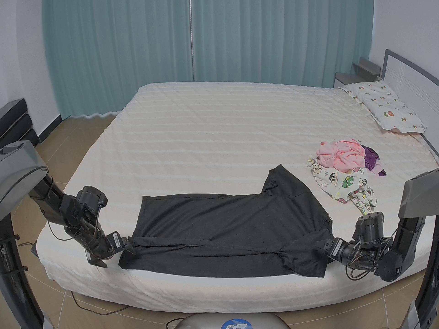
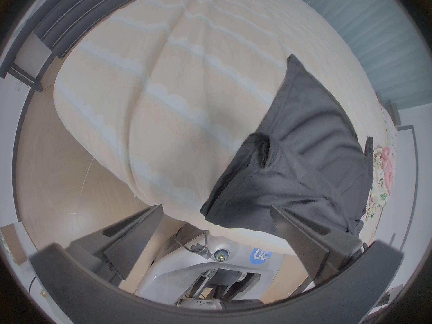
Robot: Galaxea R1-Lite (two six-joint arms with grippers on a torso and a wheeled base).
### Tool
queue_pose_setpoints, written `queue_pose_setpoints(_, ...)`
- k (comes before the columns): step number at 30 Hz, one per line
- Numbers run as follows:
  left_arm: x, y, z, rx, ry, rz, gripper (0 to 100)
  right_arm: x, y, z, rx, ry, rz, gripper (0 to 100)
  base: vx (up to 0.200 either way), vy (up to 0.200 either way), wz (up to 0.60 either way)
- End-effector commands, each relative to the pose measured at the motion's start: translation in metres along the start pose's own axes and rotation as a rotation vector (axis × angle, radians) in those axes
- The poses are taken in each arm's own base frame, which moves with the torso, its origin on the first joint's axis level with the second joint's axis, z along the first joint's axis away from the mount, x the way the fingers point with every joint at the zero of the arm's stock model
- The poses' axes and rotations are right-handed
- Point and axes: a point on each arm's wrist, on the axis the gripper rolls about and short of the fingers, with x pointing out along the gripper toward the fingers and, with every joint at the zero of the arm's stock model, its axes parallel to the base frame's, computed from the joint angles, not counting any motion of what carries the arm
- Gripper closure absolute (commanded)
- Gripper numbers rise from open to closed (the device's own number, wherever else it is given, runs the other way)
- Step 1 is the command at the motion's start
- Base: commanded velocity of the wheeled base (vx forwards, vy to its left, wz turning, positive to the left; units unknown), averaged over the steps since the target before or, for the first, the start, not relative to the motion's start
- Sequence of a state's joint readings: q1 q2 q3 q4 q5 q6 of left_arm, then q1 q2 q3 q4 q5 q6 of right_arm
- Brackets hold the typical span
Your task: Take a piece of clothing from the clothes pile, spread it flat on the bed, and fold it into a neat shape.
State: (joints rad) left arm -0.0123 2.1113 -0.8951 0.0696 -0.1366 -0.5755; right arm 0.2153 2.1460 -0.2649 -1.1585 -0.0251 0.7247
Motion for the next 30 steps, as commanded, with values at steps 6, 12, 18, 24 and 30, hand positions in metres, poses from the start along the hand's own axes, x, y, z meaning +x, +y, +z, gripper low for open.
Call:
queue_pose_setpoints(6, -0.025, -0.019, 0.034, -0.019, -0.131, -0.112, 0, -0.018, 0.004, 0.024, 0.018, -0.103, 0.047, 0, 0.0, 0.0, 0.0)
queue_pose_setpoints(12, -0.014, -0.033, 0.041, -0.067, -0.089, -0.178, 0, -0.02, -0.002, 0.026, 0.014, -0.108, 0.026, 0, 0.0, 0.0, 0.0)
queue_pose_setpoints(18, 0.005, -0.042, 0.035, -0.047, -0.045, -0.165, 0, -0.015, -0.015, 0.034, 0.027, -0.127, -0.014, 0, 0.0, 0.0, 0.0)
queue_pose_setpoints(24, 0.008, -0.051, 0.031, -0.063, -0.048, -0.189, 0, -0.011, -0.021, 0.034, 0.041, -0.118, -0.036, 0, 0.0, 0.0, 0.0)
queue_pose_setpoints(30, 0.013, -0.071, 0.015, -0.093, -0.034, -0.22, 0, -0.005, -0.02, 0.032, 0.035, -0.115, -0.025, 0, 0.0, 0.0, 0.0)
